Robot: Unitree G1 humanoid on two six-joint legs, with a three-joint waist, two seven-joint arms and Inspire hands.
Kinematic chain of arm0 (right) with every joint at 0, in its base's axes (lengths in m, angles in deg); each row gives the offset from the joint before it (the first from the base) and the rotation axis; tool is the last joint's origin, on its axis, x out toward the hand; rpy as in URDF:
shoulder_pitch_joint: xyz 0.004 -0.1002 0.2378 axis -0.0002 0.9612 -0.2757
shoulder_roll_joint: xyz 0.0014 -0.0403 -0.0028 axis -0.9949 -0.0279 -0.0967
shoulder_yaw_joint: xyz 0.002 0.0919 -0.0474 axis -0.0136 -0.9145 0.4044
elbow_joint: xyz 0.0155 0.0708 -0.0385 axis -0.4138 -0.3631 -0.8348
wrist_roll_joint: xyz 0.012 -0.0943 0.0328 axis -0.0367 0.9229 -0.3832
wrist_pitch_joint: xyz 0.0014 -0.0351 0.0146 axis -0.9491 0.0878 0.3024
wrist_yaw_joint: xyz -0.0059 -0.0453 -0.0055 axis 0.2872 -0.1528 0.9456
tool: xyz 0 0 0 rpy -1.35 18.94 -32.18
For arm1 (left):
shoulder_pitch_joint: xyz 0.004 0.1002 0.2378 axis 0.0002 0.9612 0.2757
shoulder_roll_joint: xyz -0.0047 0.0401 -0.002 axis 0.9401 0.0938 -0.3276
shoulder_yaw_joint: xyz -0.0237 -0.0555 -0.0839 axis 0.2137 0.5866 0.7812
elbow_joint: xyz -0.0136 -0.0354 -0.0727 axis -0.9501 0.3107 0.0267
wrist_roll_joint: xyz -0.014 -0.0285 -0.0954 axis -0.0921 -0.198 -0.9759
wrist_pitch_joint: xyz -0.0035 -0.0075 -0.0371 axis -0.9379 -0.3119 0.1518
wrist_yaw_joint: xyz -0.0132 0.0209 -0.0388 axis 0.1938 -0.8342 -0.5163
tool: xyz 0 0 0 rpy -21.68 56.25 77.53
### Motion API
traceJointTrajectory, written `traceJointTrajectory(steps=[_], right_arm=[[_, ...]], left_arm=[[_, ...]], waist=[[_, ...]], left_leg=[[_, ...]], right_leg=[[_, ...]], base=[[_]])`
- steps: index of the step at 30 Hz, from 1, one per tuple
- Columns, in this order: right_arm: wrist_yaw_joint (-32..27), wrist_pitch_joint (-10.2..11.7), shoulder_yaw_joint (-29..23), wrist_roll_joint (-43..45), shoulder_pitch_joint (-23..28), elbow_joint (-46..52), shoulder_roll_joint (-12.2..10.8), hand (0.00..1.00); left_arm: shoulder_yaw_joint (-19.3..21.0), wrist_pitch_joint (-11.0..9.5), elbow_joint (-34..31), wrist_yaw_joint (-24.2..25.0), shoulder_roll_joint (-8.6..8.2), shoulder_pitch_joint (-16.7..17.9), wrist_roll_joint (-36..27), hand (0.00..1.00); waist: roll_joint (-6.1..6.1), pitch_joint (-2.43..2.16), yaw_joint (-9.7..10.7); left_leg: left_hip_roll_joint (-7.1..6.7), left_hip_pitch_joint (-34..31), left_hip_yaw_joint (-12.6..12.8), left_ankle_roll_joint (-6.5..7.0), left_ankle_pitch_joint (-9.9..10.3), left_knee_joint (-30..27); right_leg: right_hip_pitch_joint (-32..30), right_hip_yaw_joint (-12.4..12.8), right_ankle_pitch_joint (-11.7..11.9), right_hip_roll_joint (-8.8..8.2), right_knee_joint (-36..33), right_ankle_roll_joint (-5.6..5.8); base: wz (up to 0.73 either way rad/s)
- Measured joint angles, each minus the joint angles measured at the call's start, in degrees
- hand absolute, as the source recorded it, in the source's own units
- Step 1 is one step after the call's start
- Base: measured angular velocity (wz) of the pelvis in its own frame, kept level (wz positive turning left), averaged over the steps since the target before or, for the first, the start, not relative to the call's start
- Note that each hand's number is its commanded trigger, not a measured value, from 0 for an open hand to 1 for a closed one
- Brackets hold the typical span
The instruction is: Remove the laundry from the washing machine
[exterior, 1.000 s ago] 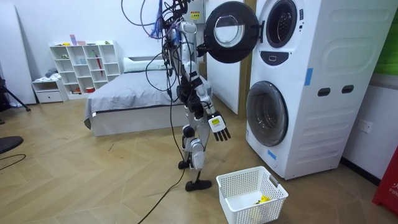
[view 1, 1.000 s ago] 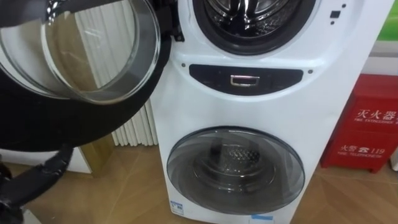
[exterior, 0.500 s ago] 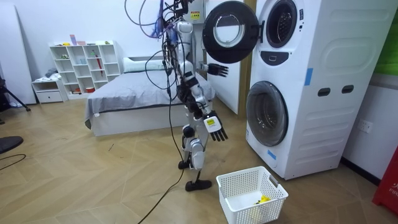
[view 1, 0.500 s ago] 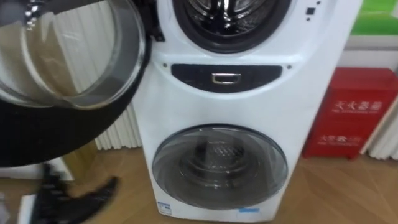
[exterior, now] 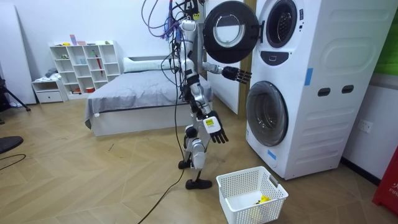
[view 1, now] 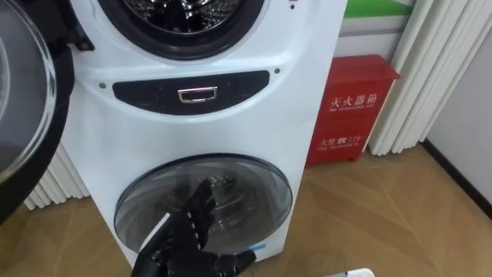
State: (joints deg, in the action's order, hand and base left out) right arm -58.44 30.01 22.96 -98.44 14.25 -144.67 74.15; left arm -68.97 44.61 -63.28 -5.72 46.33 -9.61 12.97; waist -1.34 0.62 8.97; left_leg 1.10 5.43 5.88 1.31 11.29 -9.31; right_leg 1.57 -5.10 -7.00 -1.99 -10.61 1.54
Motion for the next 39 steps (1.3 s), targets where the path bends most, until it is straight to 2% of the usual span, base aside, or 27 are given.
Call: traceJointTrajectory(steps=[7, 9, 11, 14, 16, 17, 18, 19, 20, 21, 22, 24, 26, 28, 30, 32, 34, 35, 37, 38, 39], right_arm=[[-0.1, -0.4, 3.3, -0.4, -1.0, 0.2, 0.0, 0.0], [-0.1, -0.4, 3.3, -0.4, -1.0, 0.1, 0.2, 0.0], [-0.3, -0.4, 3.3, -0.5, -0.8, 0.1, 0.4, 0.0], [-0.2, -0.4, 3.3, -0.6, -0.5, -0.2, 0.4, 0.0], [-0.5, -0.4, 3.3, -1.1, -0.3, -0.2, 0.4, 0.0], [-0.7, -0.4, 3.3, -1.0, -0.2, -0.2, 0.3, 0.0], [-1.0, -0.4, 3.1, -1.0, 0.1, -0.2, 0.2, 0.0], [-1.1, -0.4, 3.2, -1.0, 0.5, 0.3, 0.2, 0.0], [-1.1, -0.3, 3.1, -1.0, 0.7, 0.4, 0.2, 0.0], [-1.2, -0.2, 3.1, -1.1, 0.9, 0.2, 0.2, 0.0], [-1.4, 0.4, 2.9, -1.0, 1.1, -0.4, 0.2, 0.0], [-1.2, 1.1, 2.1, -1.0, 1.3, -1.9, 0.3, 0.0], [-0.8, 1.5, 0.7, -1.1, 1.5, -2.5, 0.3, 0.0], [-0.7, 2.8, -0.4, -1.3, 2.4, -2.6, 0.3, 0.0], [-0.3, 2.9, -2.7, -1.2, 2.7, -2.8, 0.4, 0.0], [-0.1, 2.9, -5.3, -0.2, 2.9, -2.8, 1.2, 0.0], [-0.2, 2.9, -9.0, 2.2, 2.9, -2.9, 2.6, 0.0], [-0.3, 2.9, -9.4, 2.5, 3.0, -3.0, 3.0, 0.0], [-0.4, 2.9, -10.0, 2.8, 3.8, -3.0, 4.2, 0.0], [-0.4, 2.8, -10.0, 2.8, 4.0, -3.0, 4.3, 0.0], [-0.4, 2.7, -9.9, 2.8, 4.3, -3.0, 4.3, 0.0]], left_arm=[[-3.0, 1.7, -0.1, 0.8, 0.25, -4.4, 0.7, 0.0], [-3.5, 1.7, 0.0, 0.8, 0.03, -5.0, 1.3, 0.0], [-4.0, 0.8, 2.2, 0.8, -0.14, -4.9, 1.2, 0.0], [-4.4, -0.2, 11.5, -0.3, -0.42, -5.0, 4.0, 0.0], [-4.4, -0.8, 21.9, -2.0, -0.18, -3.6, 5.2, 0.0], [-4.2, -0.9, 25.0, -2.3, -0.18, -3.4, 6.1, 0.0], [-3.4, -1.3, 32.0, -3.2, -0.3, -3.2, 8.1, 0.0], [-2.2, -1.5, 38.6, -4.4, -0.3, -3.2, 9.7, 0.0], [-1.1, -1.6, 41.2, -5.0, -0.28, -2.8, 10.2, 0.0], [1.1, -2.1, 45.9, -6.2, -0.12, -2.0, 10.2, 0.0], [3.1, -3.0, 50.1, -7.2, 0.03, -1.3, 10.2, 0.0], [6.1, -4.3, 55.5, -8.6, 0.22, -0.3, 10.1, 0.0], [9.2, -4.9, 59.8, -10.0, 0.28, 0.2, 10.1, 0.0], [13.2, -5.1, 62.6, -11.3, 0.27, 0.5, 10.1, 0.0], [17.7, -5.1, 63.4, -11.9, 0.25, 0.5, 10.1, 0.0], [22.7, -5.1, 63.3, -13.2, 0.5, 0.3, 10.1, 0.0], [27.5, -5.1, 63.4, -15.3, 2.56, -1.9, 10.1, 0.0], [28.3, -5.1, 63.4, -15.9, 3.24, -2.5, 10.1, 0.0], [30.6, -5.1, 63.3, -18.0, 6.08, -5.0, 10.0, 0.0], [30.7, -5.1, 63.3, -18.4, 6.78, -5.6, 10.0, 0.0], [30.7, -5.1, 63.0, -19.3, 8.39, -6.6, 10.0, 0.0]], waist=[[0.19, -0.06, 0.2], [0.5, -0.25, 0.2], [0.68, -0.33, 0.0], [0.76, -0.33, 0.0], [0.56, -0.24, -0.1], [0.54, -0.22, -0.2], [0.05, -0.02, -0.7], [-0.28, 0.11, -1.4], [-0.37, 0.15, -1.8], [-1.04, 0.3, -2.5], [-1.57, 0.22, -3.1], [-1.83, -0.08, -4.3], [-1.66, -0.47, -5.3], [-0.98, -0.58, -6.2], [0.08, -0.35, -6.4], [1.66, -0.55, -6.5], [3.46, -0.46, -6.5], [3.49, -0.33, -6.6], [4.45, -0.4, -7.0], [4.54, -0.36, -7.0], [4.59, -0.35, -7.1]], left_leg=[[0.14, -1.6, -0.3, -0.44, 0.7, -0.5], [0.15, -1.5, -0.3, -0.48, 0.7, -0.5], [0.18, -1.0, -0.3, -0.53, 0.6, -0.2], [0.16, 0.3, -0.2, -0.53, 0.6, -0.2], [0.18, 0.5, -0.1, -0.54, 0.6, -0.2], [0.19, 0.6, -0.1, -0.54, 0.6, -0.2], [0.19, 0.7, 0.0, -0.55, 0.6, -0.1], [0.19, 1.0, 0.2, -0.59, 0.6, -0.1], [0.19, 1.1, 0.3, -0.59, 0.6, -0.1], [0.22, 1.1, 0.4, -0.68, 0.7, 0.0], [0.25, 1.0, 0.3, -0.87, 0.8, 0.0], [0.25, 1.0, 0.3, -0.98, 1.1, 0.0], [0.39, 1.2, 0.3, -0.94, 1.6, 0.0], [0.41, 1.6, 0.3, -0.9, 1.7, 0.0], [0.4, 2.5, 0.3, -0.9, 1.7, 0.1], [0.46, 3.4, 0.3, -0.94, 1.8, 0.8], [0.48, 4.1, 0.3, -0.9, 1.8, 1.7], [0.47, 3.9, 0.4, -0.9, 1.8, 1.7], [0.46, 3.8, 0.6, -0.91, 1.8, 1.5], [0.46, 3.8, 0.7, -0.91, 1.8, 1.5], [0.45, 3.9, 0.8, -0.97, 1.8, 1.4]], right_leg=[[-0.6, -1.5, -0.7, -0.07, 0.1, -1.06], [-0.5, -1.6, -0.9, -0.06, 0.1, -1.14], [-0.2, -1.5, -0.9, 0.01, 0.1, -1.18], [0.8, -1.5, -1.3, 0.01, 0.2, -1.22], [0.9, -1.4, -1.5, 0.08, 0.2, -1.27], [1.0, -1.4, -1.5, 0.09, 0.3, -1.27], [1.1, -1.4, -1.6, 0.09, 0.3, -1.29], [1.3, -1.2, -1.9, 0.1, 0.3, -1.33], [1.3, -1.1, -1.9, 0.11, 0.3, -1.33], [1.3, -1.0, -2.1, 0.17, 0.3, -1.34], [1.3, -1.1, -2.1, 0.19, 0.3, -1.28], [1.3, -1.3, -2.1, 0.19, 0.9, -1.23], [1.4, -1.3, -2.2, 0.32, 0.9, -1.15], [1.8, -1.2, -2.1, 0.32, 0.8, -1.09], [3.2, -1.4, -2.1, 0.3, 1.0, -1.07], [3.6, -1.4, -2.1, 0.39, 1.0, -1.03], [3.5, -1.3, -2.1, 0.48, 0.7, -0.99], [3.5, -1.2, -2.1, 0.48, 0.6, -0.99], [3.3, -1.1, -2.3, 0.46, 0.4, -1.04], [3.3, -1.0, -2.4, 0.45, 0.2, -1.06], [3.1, -0.7, -2.8, 0.48, -0.2, -1.15]], base=[[0.06], [0.02], [-0.04], [0.0], [0.0], [0.0], [0.0], [-0.05], [-0.04], [0.0], [0.08], [0.07], [0.0], [0.0], [0.0], [-0.02], [-0.04], [-0.07], [-0.05], [0.0], [-0.03]])
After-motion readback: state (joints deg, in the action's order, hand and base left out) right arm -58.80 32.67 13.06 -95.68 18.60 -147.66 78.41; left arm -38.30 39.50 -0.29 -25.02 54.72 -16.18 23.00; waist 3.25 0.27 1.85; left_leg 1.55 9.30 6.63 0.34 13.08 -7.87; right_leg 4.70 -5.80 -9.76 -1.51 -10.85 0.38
